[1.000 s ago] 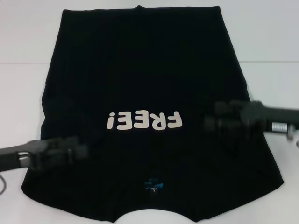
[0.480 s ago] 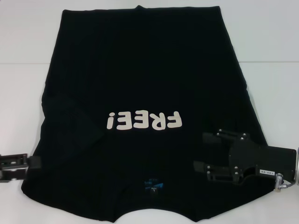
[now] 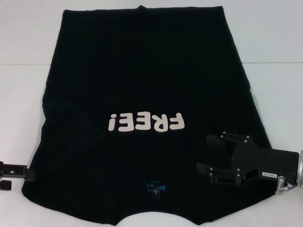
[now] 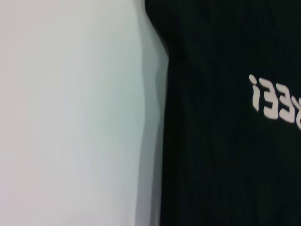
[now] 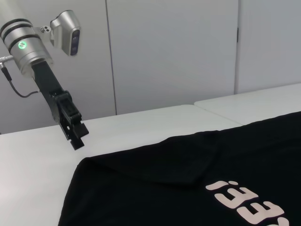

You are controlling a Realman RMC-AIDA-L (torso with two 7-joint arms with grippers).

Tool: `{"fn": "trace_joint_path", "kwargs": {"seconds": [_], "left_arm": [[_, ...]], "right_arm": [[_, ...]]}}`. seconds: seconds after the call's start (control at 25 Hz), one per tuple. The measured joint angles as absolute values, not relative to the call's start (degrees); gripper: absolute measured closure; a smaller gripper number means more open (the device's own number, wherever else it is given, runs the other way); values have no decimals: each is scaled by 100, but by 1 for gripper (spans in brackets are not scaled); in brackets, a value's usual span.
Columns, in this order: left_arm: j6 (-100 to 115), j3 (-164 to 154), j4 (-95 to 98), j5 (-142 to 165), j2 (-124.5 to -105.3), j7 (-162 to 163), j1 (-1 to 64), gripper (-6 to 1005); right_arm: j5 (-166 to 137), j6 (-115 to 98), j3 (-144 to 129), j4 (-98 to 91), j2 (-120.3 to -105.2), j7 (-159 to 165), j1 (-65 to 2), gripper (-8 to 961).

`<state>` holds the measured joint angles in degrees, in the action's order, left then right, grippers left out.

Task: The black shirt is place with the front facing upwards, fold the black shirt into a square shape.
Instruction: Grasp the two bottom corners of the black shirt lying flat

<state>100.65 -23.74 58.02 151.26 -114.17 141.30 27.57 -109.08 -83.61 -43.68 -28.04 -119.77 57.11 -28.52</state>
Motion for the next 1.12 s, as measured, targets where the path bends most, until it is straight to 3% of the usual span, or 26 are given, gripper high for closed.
{"fn": "trace_joint_path", "kwargs": {"seconds": [0.24, 1.12], "left_arm": [[9613, -2725, 5667, 15237, -11518, 14107, 2787, 79], [9232, -2916, 5127, 15264, -11513, 14079, 2945, 81]], "right_arm": [[-10907, -8303, -4368, -2797, -11979, 5731, -2838, 120], [-10917, -8294, -4368, -2750, -11980, 5757, -2880, 121]]}}
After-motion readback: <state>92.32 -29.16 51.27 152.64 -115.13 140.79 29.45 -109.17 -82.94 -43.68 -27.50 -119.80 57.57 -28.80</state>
